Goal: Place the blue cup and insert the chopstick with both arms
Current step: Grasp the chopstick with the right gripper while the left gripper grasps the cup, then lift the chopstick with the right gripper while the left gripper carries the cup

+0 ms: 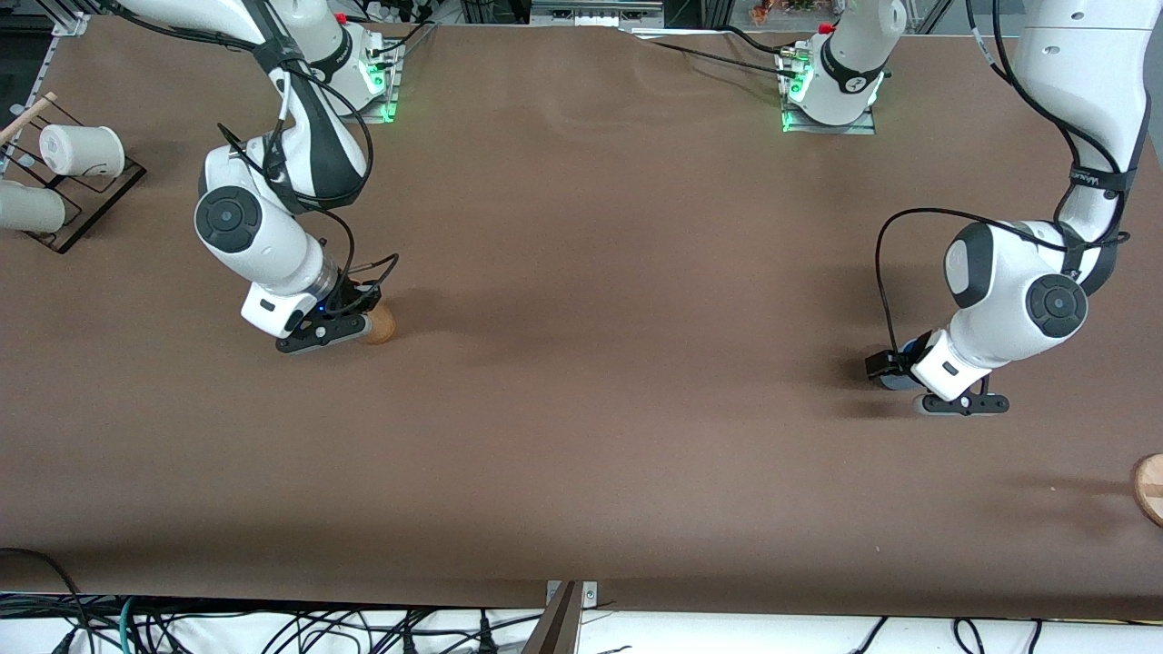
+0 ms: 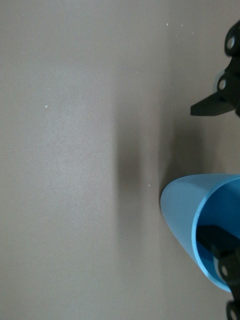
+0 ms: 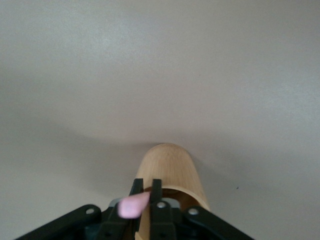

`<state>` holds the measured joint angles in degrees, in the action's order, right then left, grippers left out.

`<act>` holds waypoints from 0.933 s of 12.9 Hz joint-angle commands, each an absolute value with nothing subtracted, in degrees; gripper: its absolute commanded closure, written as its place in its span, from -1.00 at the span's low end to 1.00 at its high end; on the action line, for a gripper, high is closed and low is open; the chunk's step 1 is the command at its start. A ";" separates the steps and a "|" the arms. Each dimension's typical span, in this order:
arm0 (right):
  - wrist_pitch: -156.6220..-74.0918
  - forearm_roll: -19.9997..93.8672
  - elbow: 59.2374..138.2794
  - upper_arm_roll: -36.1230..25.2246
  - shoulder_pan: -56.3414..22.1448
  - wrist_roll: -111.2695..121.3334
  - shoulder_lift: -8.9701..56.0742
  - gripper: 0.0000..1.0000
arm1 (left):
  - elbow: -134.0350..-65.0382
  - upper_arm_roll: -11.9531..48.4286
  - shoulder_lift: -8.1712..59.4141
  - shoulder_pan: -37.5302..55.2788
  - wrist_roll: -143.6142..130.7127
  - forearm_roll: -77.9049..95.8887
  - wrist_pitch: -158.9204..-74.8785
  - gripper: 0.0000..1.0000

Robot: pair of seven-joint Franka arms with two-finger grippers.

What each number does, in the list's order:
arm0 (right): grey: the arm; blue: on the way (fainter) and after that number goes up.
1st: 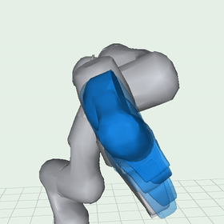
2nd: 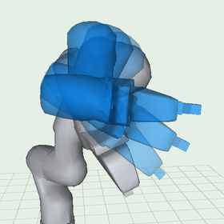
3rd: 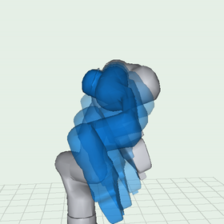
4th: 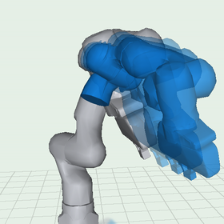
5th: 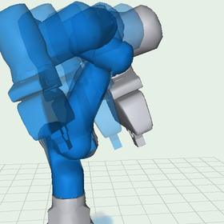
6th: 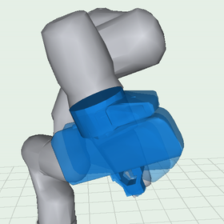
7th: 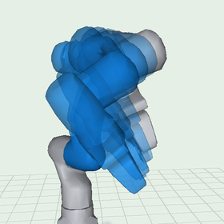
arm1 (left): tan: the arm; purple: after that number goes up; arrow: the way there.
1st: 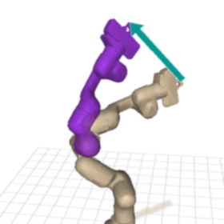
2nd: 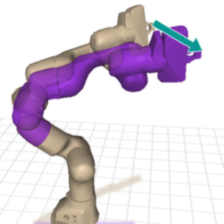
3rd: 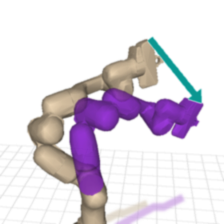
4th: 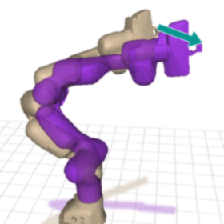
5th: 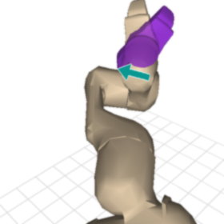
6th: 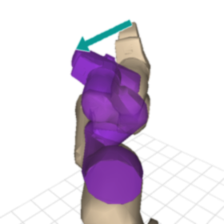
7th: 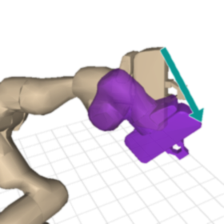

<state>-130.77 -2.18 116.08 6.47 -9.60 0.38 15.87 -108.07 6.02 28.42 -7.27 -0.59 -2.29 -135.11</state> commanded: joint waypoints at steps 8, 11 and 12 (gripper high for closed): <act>-118.16 -2.64 102.86 6.68 -9.58 1.40 14.68 1.00 | -108.54 6.15 28.04 -8.44 0.35 -8.00 -135.09 1.00; -104.81 -2.64 92.06 6.24 -9.49 1.58 14.24 1.00 | -107.41 6.94 26.73 -7.65 -0.78 -6.42 -133.00 1.00; -100.50 -2.55 88.63 6.24 -9.41 1.58 14.33 1.00 | -106.18 9.03 25.94 -7.47 -1.31 -4.68 -131.85 1.00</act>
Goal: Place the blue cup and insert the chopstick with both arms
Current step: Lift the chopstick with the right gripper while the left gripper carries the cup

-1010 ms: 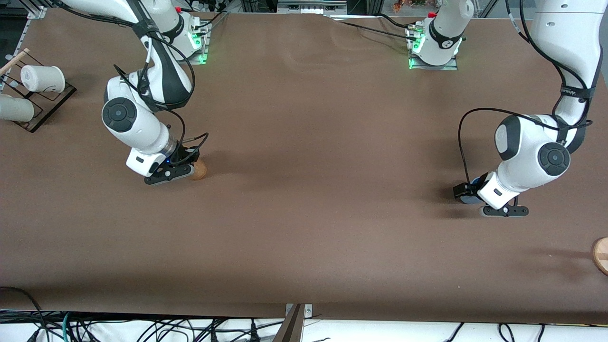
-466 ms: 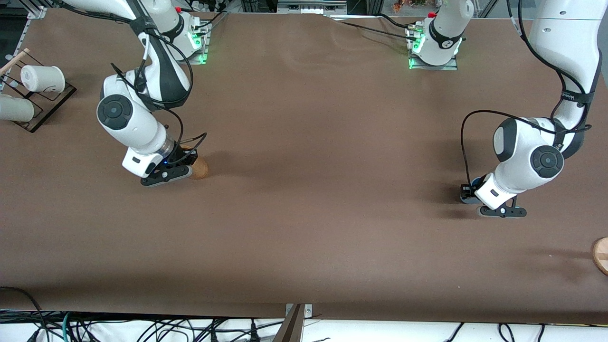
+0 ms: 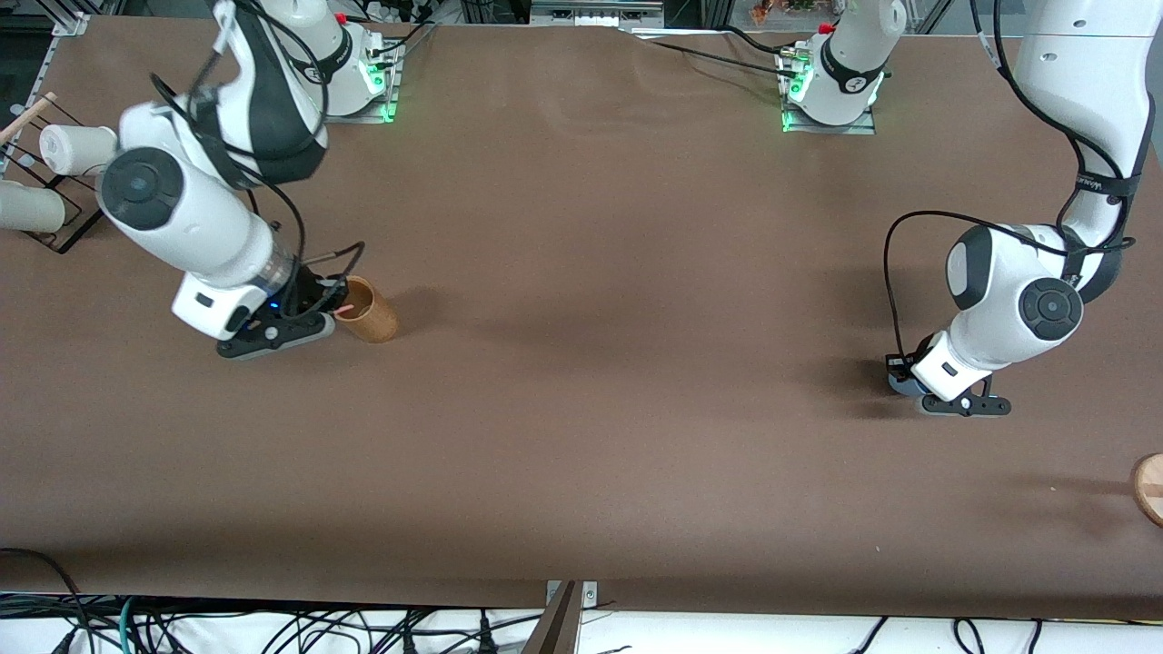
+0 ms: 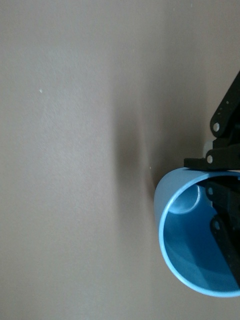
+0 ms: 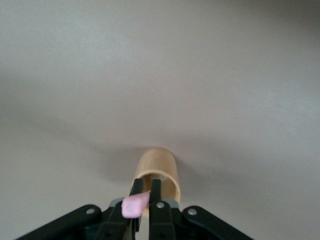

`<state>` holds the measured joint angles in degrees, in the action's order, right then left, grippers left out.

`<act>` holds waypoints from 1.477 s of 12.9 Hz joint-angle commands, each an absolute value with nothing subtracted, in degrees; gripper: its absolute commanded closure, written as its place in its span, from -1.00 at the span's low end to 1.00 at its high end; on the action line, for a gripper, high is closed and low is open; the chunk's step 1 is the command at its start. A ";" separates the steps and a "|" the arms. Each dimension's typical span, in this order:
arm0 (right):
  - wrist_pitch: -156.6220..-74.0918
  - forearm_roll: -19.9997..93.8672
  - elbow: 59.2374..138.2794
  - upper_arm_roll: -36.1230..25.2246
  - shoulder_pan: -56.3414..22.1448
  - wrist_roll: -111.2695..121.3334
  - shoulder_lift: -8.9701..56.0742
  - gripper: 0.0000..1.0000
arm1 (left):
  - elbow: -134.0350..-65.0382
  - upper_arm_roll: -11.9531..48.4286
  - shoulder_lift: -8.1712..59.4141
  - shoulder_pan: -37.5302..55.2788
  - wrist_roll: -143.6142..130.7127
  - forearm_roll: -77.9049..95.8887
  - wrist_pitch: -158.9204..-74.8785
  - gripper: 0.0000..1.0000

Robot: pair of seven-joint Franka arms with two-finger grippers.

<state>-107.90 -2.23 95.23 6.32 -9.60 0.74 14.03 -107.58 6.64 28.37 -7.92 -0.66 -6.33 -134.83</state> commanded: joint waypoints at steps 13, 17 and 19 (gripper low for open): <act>-95.18 -4.92 79.72 4.48 -9.32 5.01 18.28 1.00 | -79.99 12.13 39.01 26.70 -38.58 -3.96 -120.67 1.00; -96.15 -4.83 79.72 4.48 -9.40 4.83 19.07 1.00 | -78.93 9.49 42.44 31.55 -40.25 -4.22 -122.51 1.00; -96.50 -4.75 79.80 4.48 -9.40 4.75 19.51 1.00 | -78.75 8.79 44.11 32.60 -42.35 -4.48 -124.36 1.00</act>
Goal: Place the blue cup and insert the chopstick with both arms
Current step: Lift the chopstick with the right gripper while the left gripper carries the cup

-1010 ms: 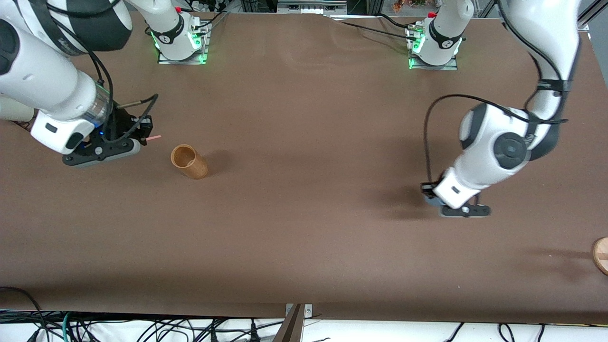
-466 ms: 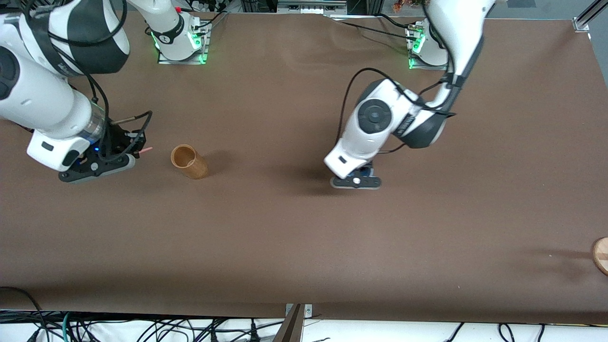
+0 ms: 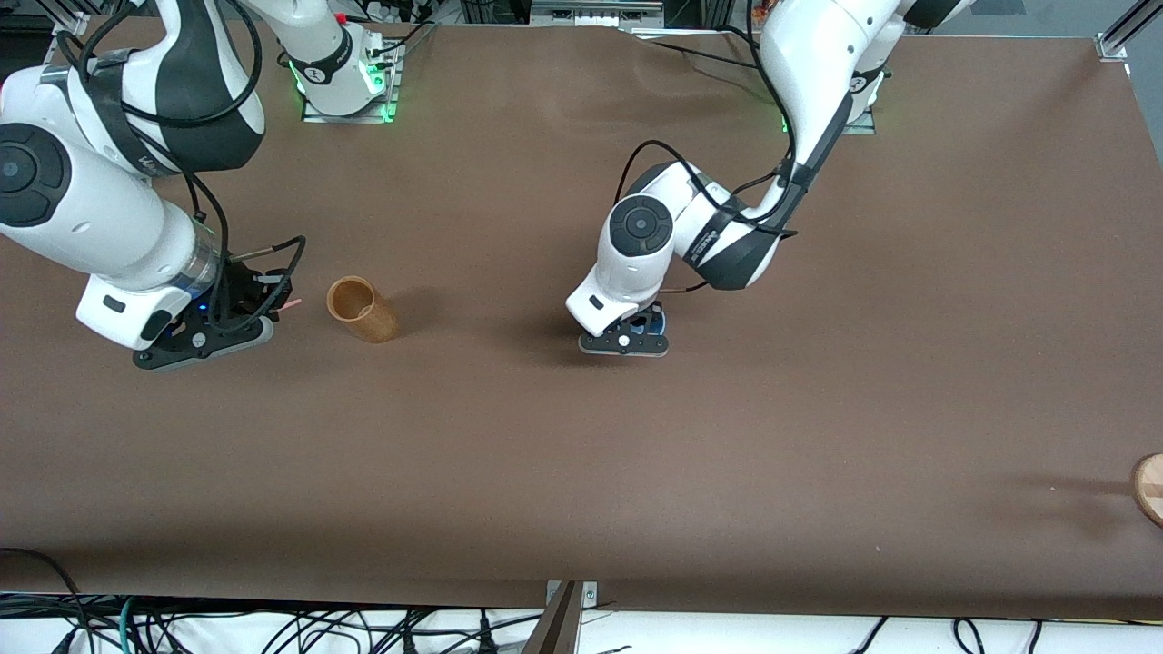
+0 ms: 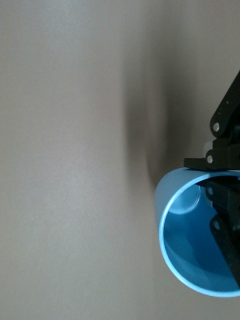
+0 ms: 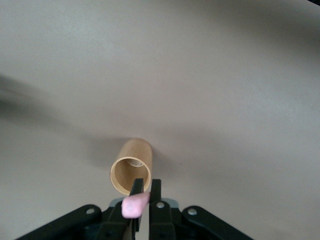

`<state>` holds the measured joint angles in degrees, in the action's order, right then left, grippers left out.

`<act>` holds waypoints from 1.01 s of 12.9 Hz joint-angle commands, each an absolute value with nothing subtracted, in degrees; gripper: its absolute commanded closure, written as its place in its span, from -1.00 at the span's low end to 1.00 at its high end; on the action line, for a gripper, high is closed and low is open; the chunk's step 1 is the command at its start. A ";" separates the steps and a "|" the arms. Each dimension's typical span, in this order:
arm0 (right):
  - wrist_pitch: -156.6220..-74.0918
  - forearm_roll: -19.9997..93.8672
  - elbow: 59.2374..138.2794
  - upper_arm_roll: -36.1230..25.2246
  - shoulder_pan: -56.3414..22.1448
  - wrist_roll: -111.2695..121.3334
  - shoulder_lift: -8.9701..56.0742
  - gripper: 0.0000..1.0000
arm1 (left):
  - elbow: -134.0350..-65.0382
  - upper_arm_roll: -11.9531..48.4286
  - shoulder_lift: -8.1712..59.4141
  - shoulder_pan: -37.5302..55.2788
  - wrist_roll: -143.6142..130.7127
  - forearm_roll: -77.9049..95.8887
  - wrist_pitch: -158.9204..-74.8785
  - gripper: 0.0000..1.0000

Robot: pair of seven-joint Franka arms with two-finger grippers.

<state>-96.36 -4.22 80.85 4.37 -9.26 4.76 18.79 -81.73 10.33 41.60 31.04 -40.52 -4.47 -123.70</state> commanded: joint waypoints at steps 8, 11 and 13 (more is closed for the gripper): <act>-96.68 -4.31 79.80 4.48 -9.40 4.75 19.69 1.00 | -78.75 7.21 45.71 34.37 -45.53 -4.40 -126.12 -0.10; -96.59 -4.13 79.80 4.48 -9.49 4.75 19.60 1.00 | -78.58 7.29 43.69 33.93 -45.44 -3.78 -125.42 -1.00; -96.07 -3.87 79.63 4.74 -9.40 5.01 18.90 1.00 | -78.57 7.38 41.15 33.31 -45.09 -1.95 -122.72 -1.00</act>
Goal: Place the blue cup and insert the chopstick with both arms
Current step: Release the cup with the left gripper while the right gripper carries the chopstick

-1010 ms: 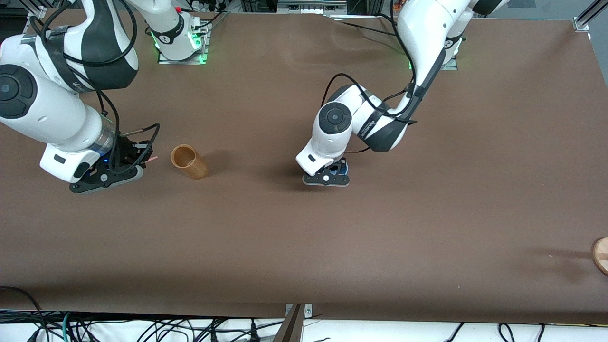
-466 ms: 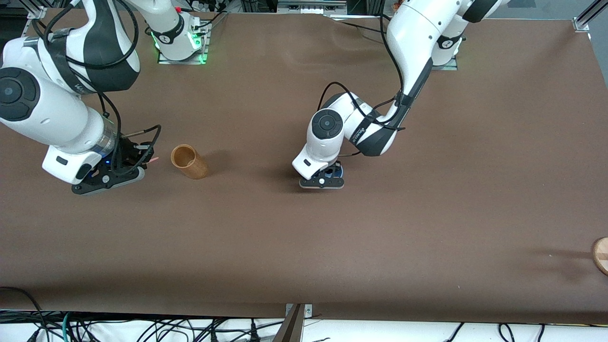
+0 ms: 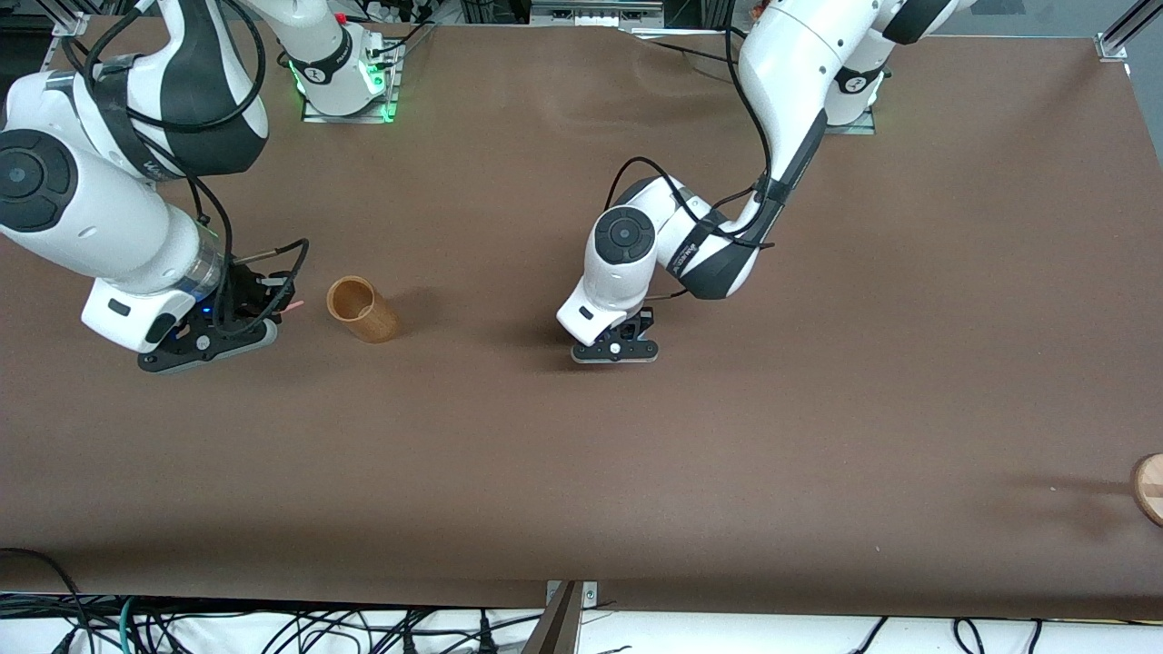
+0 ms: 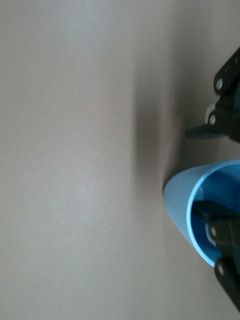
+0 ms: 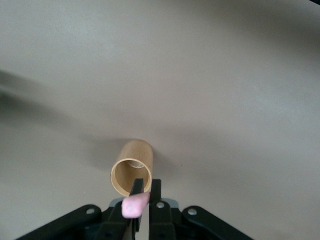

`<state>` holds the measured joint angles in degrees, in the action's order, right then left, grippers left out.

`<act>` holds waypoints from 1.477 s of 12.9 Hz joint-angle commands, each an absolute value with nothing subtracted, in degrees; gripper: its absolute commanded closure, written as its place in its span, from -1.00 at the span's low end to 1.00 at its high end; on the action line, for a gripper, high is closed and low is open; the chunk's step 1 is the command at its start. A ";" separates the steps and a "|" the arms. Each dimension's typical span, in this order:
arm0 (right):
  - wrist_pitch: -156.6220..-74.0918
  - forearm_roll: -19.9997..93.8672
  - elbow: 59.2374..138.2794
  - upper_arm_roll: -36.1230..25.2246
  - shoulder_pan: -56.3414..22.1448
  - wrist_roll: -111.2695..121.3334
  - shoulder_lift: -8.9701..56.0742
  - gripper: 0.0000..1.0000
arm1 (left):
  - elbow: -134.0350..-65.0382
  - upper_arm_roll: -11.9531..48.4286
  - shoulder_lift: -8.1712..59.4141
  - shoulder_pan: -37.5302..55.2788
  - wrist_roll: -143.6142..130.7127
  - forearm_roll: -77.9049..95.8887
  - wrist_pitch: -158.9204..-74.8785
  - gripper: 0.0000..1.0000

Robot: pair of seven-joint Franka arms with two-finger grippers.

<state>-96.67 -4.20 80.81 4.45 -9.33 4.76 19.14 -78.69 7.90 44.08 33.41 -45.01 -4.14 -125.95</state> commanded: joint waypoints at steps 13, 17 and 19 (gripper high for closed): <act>-114.41 5.80 73.30 5.10 -30.03 -32.74 28.11 1.00 | -78.75 7.29 13.02 6.09 -16.12 1.23 -89.40 -1.00; -123.20 5.54 73.30 4.92 -35.68 -44.10 31.63 1.00 | -79.10 7.29 11.60 0.01 -7.15 1.14 -86.05 -1.00; -126.37 5.28 73.30 4.83 -36.82 -45.61 33.48 1.00 | -79.36 7.29 11.17 -2.10 -3.35 0.97 -85.87 -1.00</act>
